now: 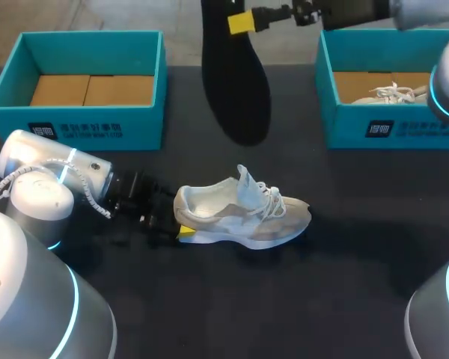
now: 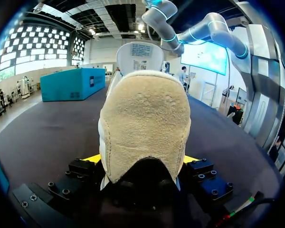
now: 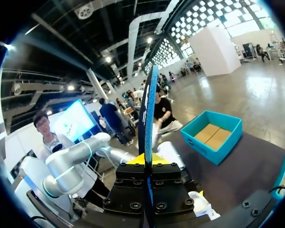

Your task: Take the shoe out of the shoebox, open the shoe tongue, remove and reinsert the insole, then place the shoe into the shoebox

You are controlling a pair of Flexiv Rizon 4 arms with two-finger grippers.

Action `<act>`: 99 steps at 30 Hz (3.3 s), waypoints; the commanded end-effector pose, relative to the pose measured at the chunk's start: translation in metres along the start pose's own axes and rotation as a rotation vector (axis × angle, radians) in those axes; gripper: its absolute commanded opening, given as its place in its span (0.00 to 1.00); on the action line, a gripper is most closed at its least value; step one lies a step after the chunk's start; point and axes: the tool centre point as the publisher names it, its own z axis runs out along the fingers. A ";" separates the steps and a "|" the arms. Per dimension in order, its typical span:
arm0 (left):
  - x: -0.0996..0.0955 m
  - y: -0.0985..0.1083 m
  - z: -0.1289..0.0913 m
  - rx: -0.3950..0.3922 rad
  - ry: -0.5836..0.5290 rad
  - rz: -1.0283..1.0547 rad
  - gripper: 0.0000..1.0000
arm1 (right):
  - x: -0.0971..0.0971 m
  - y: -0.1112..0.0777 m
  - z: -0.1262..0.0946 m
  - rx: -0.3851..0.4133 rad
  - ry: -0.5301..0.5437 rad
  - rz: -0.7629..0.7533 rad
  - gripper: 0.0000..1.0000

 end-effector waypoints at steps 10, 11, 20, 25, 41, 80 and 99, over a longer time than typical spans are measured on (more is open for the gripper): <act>0.000 0.002 0.000 -0.001 0.000 0.000 0.00 | 0.034 -0.045 -0.024 -0.016 0.052 0.012 0.00; 0.000 0.002 0.000 -0.001 0.000 0.000 0.00 | 0.036 -0.047 -0.025 -0.017 0.048 0.012 0.00; 0.000 0.002 0.000 -0.001 0.000 0.000 0.00 | 0.052 -0.060 -0.037 -0.020 0.027 0.010 0.00; 0.000 0.002 0.000 -0.001 0.000 0.000 0.00 | 0.063 -0.068 -0.046 -0.011 0.037 0.013 0.00; 0.000 0.002 0.000 -0.001 0.000 0.000 0.00 | 0.086 -0.097 -0.063 -0.008 0.021 0.050 0.00; 0.002 -0.002 -0.003 -0.014 -0.002 0.001 0.00 | 0.086 -0.101 -0.063 -0.036 0.003 0.058 0.00; 0.014 -0.014 -0.027 -0.279 -0.010 -0.028 1.00 | 0.086 -0.101 -0.063 -0.036 0.003 0.058 0.00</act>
